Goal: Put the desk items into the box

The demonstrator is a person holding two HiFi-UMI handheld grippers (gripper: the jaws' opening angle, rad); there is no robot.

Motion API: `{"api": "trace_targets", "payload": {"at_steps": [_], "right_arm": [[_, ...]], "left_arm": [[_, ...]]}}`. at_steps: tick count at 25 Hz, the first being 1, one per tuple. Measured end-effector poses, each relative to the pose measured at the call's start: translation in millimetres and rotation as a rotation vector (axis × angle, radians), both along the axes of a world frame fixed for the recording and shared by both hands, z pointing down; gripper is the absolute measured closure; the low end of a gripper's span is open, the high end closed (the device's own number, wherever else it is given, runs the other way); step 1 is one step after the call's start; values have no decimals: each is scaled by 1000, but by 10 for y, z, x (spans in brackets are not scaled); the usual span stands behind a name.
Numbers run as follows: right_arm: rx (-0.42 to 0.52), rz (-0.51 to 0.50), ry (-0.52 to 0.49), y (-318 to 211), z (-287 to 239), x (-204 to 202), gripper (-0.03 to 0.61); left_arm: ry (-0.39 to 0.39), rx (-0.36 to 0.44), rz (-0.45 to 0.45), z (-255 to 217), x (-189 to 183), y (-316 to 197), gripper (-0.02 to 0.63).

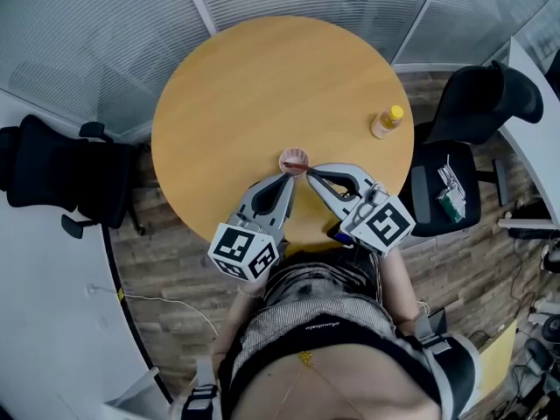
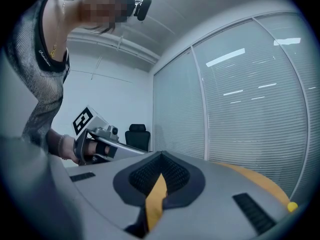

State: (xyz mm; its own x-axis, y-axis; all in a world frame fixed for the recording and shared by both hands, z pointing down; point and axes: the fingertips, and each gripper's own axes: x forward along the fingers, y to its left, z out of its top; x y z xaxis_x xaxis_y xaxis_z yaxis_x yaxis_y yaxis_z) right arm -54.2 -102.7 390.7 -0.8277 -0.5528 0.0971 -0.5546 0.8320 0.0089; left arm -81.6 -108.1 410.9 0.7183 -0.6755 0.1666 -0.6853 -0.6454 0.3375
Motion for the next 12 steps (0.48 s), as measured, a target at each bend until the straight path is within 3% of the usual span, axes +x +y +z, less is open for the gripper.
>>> {"api": "trace_targets", "payload": {"at_steps": [12], "right_arm": [[-49, 25, 41, -30, 105, 22, 557]], "left_arm": [[0, -17, 1, 61, -24, -18, 612]]}}
